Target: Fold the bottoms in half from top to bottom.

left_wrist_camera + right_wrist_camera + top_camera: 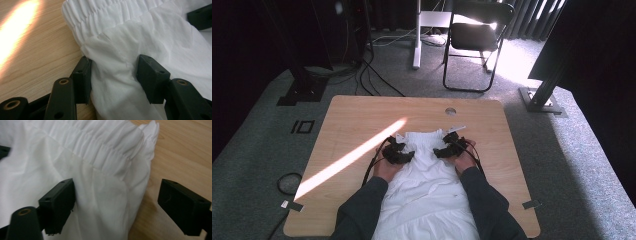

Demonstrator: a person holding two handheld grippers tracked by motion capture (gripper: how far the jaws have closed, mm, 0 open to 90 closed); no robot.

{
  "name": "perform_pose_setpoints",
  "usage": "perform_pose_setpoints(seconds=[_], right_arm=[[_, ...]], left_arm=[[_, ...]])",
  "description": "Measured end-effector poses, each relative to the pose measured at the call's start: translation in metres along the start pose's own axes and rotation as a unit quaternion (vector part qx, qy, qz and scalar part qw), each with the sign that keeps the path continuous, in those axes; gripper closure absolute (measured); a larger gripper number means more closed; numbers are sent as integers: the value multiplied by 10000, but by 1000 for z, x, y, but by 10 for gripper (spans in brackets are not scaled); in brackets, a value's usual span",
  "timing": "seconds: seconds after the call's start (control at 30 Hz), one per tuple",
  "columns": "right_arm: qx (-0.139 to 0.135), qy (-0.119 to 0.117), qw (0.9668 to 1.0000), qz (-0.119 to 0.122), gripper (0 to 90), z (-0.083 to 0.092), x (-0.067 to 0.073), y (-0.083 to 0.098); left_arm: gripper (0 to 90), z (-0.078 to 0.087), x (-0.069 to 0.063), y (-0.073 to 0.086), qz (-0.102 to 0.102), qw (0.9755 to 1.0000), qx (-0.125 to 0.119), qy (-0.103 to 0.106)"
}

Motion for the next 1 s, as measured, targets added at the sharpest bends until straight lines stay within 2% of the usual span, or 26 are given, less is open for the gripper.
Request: perform_pose_setpoints(seconds=[0.03, 0.13, 0.23, 0.33, 0.4, 0.47, 0.53, 0.57, 0.63, 0.67, 0.8, 0.9, 1.0], right_arm=[[31, 18, 10000, 7, 174, -3, -1, 1], [-119, -114, 9999, -33, 385, -3, -4, -3], [-174, -186, 9997, -21, 521, -5, -3, -8], [-212, -183, 9996, -102, 661, -8, 1, -13], [-175, -234, 9994, -209, 769, -9, 3, -14], [-122, -335, 9989, -292, 824, -8, 4, -14], [-76, -393, 9985, -370, 838, -7, 3, -13], [-52, -413, 9984, -371, 841, -6, 2, -13], [-36, -401, 9988, -287, 845, -3, 1, -13], [-59, -397, 9988, -278, 846, 0, 1, -15], [-501, -327, 9980, -190, 846, 27, -2, -37], [-880, -190, 9959, -86, 845, 53, -9, -65], [-1242, -103, 9922, -99, 845, 76, -16, -96]], left_arm=[[484, 0, 0, 0, -8, 10000, 0, -6], [484, 0, -1, 0, -9, 10000, 26, -21], [495, -1, -2, -2, -17, 10000, 73, -9], [562, 0, -4, -3, -93, 9998, 170, 85], [655, 0, -6, -4, -63, 9997, 181, 171], [757, 0, -7, -5, 76, 9995, 149, 279], [805, -1, -5, -5, 152, 9991, 162, 373], [820, 0, -4, -5, 135, 9990, 198, 369], [835, 3, 0, -10, -48, 9994, 281, 209], [836, 5, 3, -15, -89, 9995, 263, 173], [838, 28, 15, -53, -138, 9997, -190, 106], [838, 50, 21, -87, -309, 9981, -539, 48], [837, 69, 29, -121, -438, 9961, -765, -50]])
Point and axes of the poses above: each handheld gripper's, and its own axes: z roughly backward along the jaws, y roughly out of its underside, x roughly to its left, the point moved 7 cm from there along -z, roughly forward along the jaws, and after that the axes turned 2 degrees about -z, right-handed, at the moved point
